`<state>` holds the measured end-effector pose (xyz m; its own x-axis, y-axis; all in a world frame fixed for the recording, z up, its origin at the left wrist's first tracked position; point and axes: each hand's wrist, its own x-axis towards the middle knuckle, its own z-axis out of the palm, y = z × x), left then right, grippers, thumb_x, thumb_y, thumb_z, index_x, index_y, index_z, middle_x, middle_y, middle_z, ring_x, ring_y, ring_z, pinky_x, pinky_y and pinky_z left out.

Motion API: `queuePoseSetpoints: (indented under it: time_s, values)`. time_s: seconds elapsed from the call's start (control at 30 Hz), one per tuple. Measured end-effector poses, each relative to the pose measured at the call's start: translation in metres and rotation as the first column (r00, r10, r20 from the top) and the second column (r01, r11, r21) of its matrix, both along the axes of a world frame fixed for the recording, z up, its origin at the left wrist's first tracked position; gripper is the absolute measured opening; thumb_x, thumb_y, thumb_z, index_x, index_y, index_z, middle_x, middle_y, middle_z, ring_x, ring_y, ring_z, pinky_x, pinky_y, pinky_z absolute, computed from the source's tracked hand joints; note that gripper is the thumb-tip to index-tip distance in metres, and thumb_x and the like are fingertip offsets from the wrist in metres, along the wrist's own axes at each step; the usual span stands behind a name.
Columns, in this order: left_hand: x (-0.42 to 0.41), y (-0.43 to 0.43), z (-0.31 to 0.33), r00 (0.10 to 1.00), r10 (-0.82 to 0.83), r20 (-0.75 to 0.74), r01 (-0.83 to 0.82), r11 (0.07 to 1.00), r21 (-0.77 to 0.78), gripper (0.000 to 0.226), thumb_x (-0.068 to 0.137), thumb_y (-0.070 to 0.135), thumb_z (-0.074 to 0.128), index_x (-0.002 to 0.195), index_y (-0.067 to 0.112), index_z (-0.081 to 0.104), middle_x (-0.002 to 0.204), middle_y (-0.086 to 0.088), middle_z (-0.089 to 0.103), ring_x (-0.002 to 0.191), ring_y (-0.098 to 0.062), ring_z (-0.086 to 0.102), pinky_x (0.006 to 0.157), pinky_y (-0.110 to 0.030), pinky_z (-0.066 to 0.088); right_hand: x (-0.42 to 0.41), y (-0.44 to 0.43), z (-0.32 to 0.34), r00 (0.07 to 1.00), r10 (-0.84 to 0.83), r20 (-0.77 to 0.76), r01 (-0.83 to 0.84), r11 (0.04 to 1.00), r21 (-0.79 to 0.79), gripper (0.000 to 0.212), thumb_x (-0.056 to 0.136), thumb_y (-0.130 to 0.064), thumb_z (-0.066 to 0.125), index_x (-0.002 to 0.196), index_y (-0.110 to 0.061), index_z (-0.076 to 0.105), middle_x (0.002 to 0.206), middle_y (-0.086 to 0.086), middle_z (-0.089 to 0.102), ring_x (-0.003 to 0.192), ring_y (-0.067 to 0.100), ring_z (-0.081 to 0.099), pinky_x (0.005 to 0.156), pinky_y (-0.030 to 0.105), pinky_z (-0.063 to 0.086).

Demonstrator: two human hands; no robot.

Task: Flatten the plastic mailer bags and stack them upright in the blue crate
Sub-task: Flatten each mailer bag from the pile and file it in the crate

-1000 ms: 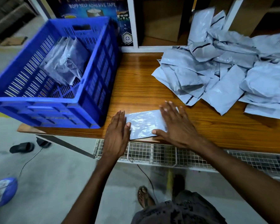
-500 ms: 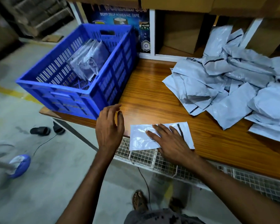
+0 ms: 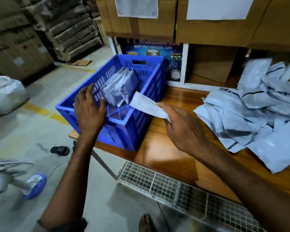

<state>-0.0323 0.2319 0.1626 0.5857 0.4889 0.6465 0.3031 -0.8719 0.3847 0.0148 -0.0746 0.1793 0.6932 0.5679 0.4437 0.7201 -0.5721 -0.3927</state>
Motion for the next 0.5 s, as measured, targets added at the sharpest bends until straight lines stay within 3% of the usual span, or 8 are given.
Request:
queuePoseSetpoints:
  time_s: [0.13, 0.27, 0.33, 0.4, 0.5]
  values:
    - [0.038, 0.099, 0.002, 0.95, -0.063, -0.305, 0.082, 0.995, 0.051, 0.073, 0.097, 0.036, 0.057, 0.156, -0.001, 0.034, 0.158, -0.027, 0.035, 0.146, -0.045, 0.034, 0.12, -0.054, 0.029, 0.018, 0.089, 0.047, 0.999, 0.02, 0.028, -0.02, 1.0, 0.017, 0.056, 0.095, -0.016, 0.052, 0.149, -0.026, 0.044, 0.135, 0.003, 0.063, 0.116, 0.03, 0.06, 0.087, 0.042, 0.047]
    - [0.072, 0.165, 0.004, 0.777, -0.087, -0.624, 0.161, 0.985, 0.063, 0.083, 0.103, 0.039, 0.057, 0.164, 0.008, 0.011, 0.172, -0.013, 0.005, 0.158, -0.035, 0.005, 0.125, -0.048, 0.014, 0.046, 0.178, 0.076, 0.999, -0.002, -0.054, 0.005, 0.999, 0.045, 0.044, 0.1, -0.018, 0.048, 0.144, -0.023, 0.044, 0.124, 0.009, 0.067, 0.103, 0.037, 0.063, 0.073, 0.043, 0.045]
    - [0.087, 0.188, 0.006, 0.686, -0.064, -0.725, 0.197, 0.975, 0.1, 0.086, 0.104, 0.046, 0.052, 0.164, 0.012, 0.001, 0.172, -0.007, -0.006, 0.159, -0.03, -0.004, 0.124, -0.045, 0.01, 0.071, 0.224, 0.081, 0.975, -0.028, -0.221, 0.037, 0.999, 0.038, 0.032, 0.102, -0.02, 0.046, 0.134, -0.019, 0.052, 0.114, 0.012, 0.068, 0.097, 0.039, 0.062, 0.069, 0.041, 0.04]
    - [0.101, 0.204, 0.008, 0.648, -0.074, -0.758, 0.243, 0.963, 0.113, 0.086, 0.105, 0.049, 0.048, 0.164, 0.013, -0.002, 0.172, -0.006, -0.009, 0.159, -0.028, -0.005, 0.124, -0.044, 0.008, 0.102, 0.269, 0.077, 0.896, -0.074, -0.437, 0.108, 0.993, 0.053, 0.031, 0.102, -0.019, 0.045, 0.129, -0.013, 0.057, 0.119, 0.017, 0.067, 0.105, 0.039, 0.062, 0.078, 0.041, 0.044]
    - [0.115, 0.213, 0.007, 0.627, -0.108, -0.771, 0.314, 0.941, 0.124, 0.083, 0.106, 0.047, 0.046, 0.164, 0.011, -0.001, 0.172, -0.007, -0.008, 0.159, -0.028, -0.002, 0.125, -0.043, 0.009, 0.145, 0.319, 0.051, 0.651, -0.131, -0.748, 0.354, 0.924, 0.146, 0.042, 0.098, -0.012, 0.048, 0.14, -0.005, 0.054, 0.141, 0.017, 0.058, 0.127, 0.036, 0.056, 0.098, 0.037, 0.045]
